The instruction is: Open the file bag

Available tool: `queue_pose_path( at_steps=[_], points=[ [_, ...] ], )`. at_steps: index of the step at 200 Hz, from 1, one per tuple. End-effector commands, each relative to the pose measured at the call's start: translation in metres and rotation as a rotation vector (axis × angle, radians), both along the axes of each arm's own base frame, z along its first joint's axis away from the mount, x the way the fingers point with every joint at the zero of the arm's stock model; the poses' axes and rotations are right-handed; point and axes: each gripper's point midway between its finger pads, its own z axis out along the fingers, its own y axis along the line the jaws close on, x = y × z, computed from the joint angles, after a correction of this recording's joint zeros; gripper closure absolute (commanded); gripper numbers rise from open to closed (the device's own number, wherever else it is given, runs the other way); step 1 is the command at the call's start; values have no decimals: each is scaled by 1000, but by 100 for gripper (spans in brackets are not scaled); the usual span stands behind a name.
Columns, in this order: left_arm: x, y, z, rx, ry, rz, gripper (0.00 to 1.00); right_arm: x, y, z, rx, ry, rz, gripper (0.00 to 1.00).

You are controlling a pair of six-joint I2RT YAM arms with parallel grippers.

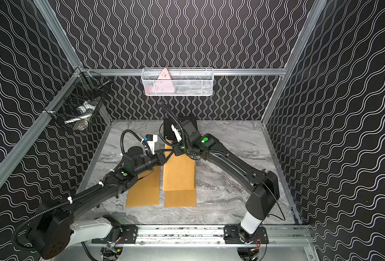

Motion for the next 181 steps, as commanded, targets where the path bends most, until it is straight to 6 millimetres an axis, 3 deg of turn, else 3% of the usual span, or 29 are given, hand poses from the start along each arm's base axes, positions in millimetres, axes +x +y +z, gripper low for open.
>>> queue_pose_path(
  at_steps=[1,36,123,181],
  points=[
    [0,-3,14,-17,-51,-16,100,3,8,7,44,-15,22,69],
    [-1,-3,14,-22,-51,-19,100,4,8,8,53,-15,22,70],
    [-2,-3,16,-26,-59,-21,100,7,6,11,78,-16,18,92],
    [-2,-3,14,-28,-54,-18,100,6,5,17,94,-22,24,100]
  ],
)
